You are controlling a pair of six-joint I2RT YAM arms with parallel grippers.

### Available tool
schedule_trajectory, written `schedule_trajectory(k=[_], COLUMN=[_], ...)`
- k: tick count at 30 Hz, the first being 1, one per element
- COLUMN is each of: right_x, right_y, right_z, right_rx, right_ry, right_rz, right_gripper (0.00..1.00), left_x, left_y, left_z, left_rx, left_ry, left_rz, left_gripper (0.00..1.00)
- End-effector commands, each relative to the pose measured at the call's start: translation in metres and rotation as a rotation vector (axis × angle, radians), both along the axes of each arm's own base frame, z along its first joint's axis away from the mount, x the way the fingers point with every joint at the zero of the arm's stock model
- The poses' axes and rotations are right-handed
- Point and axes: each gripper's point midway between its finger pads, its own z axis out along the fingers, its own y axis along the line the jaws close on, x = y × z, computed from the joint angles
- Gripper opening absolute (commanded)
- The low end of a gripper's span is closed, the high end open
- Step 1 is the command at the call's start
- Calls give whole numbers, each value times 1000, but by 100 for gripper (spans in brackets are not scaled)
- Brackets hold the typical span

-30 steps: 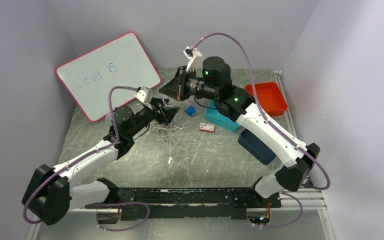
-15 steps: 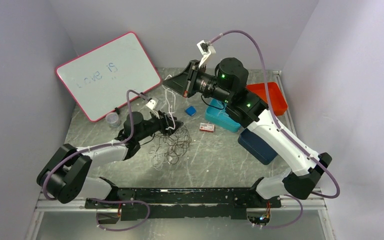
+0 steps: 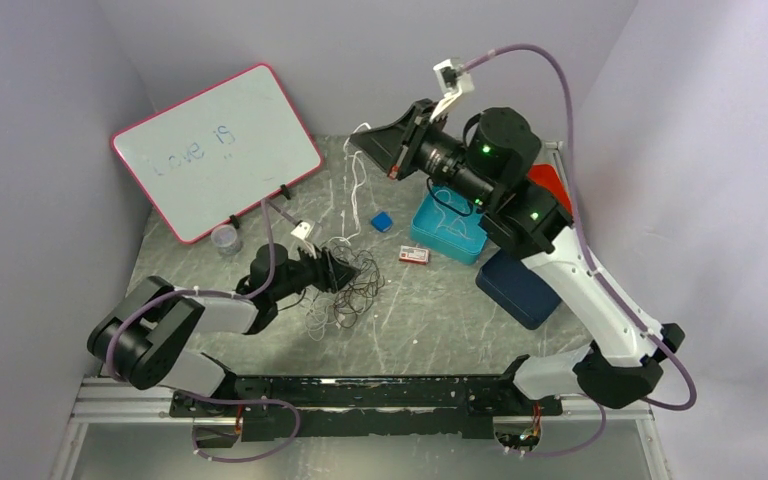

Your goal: Untangle the cables

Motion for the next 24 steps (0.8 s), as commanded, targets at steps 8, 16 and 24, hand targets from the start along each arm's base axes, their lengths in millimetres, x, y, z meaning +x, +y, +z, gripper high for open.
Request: schedule_trajectory(k=[8,16,24], right_x=[21,36,77], right_y=[-74,-113,-147], right_z=[16,-9,-38], right_rx=[-154,-290,-359], right_ry=[-96,-70,5], right_rz=[-354,-549,-637], right_gripper=[0,0,0], left_x=[-4,-1,-8], left_y=[18,40,64], left_z=[-8,19,40], left_rx=[4,47,111], left_ry=[17,-18,12], left_rz=[96,200,281], left_gripper=[59,61,70])
